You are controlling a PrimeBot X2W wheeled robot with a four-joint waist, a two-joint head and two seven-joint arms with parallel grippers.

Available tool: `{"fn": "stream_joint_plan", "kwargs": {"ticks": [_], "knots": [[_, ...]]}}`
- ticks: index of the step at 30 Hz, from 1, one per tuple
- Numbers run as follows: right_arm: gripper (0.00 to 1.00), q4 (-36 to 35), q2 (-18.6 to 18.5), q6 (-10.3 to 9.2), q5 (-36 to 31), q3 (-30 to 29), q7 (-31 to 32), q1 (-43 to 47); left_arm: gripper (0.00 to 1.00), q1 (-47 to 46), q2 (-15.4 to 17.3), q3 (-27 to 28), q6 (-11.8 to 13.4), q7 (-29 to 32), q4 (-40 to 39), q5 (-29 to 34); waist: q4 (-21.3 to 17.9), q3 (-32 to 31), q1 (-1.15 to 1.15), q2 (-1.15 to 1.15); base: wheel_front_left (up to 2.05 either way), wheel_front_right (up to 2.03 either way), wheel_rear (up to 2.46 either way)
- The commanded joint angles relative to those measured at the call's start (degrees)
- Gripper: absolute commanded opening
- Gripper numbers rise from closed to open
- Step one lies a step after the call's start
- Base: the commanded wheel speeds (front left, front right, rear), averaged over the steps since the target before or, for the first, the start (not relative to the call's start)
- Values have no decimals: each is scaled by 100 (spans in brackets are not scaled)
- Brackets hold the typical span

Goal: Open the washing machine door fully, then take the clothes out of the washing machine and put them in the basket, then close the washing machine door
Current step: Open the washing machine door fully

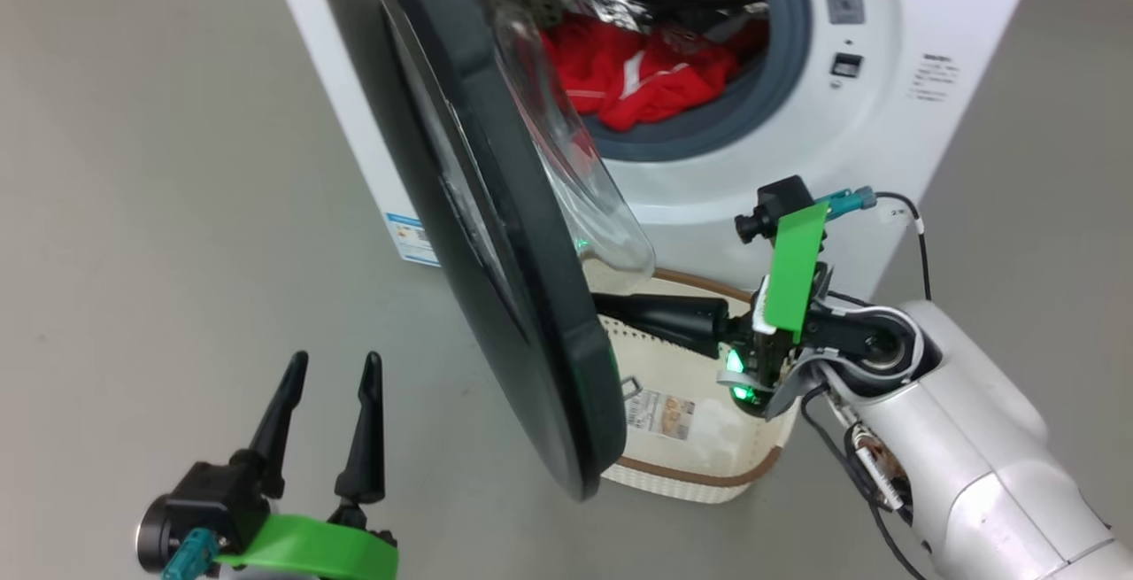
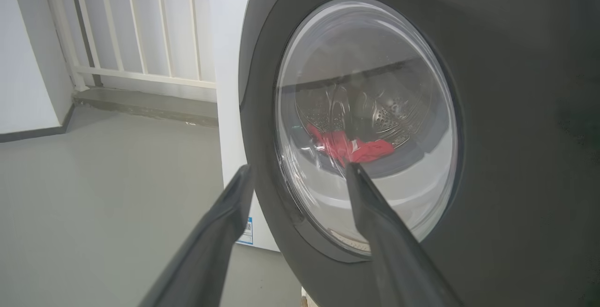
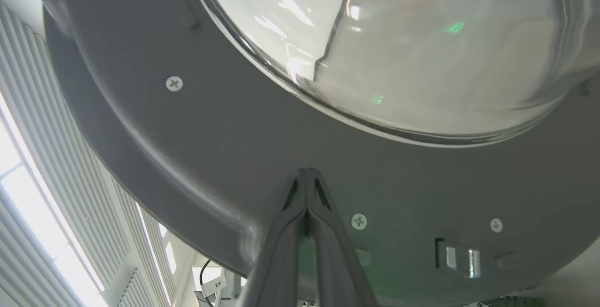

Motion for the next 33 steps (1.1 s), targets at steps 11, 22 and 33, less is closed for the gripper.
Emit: {"fn": "stream_joint_plan", "kwargs": {"ticks": [11, 22, 33], "knots": [[0, -277, 160, 3, 471, 658, -362, 53, 100, 53, 100, 190, 11, -44, -66, -16, 522, -266, 0, 0, 0, 0, 0], [0, -224, 161, 3, 738, 1057, -573, -25, 100, 153, 100, 292, -40, -44, -85, 56, 840, -362, 0, 0, 0, 0, 0], [0, -231, 161, 3, 840, 1686, -1021, -348, 100, 227, 100, 357, 11, -44, -258, 9, 933, -206, 0, 0, 0, 0, 0]]}}
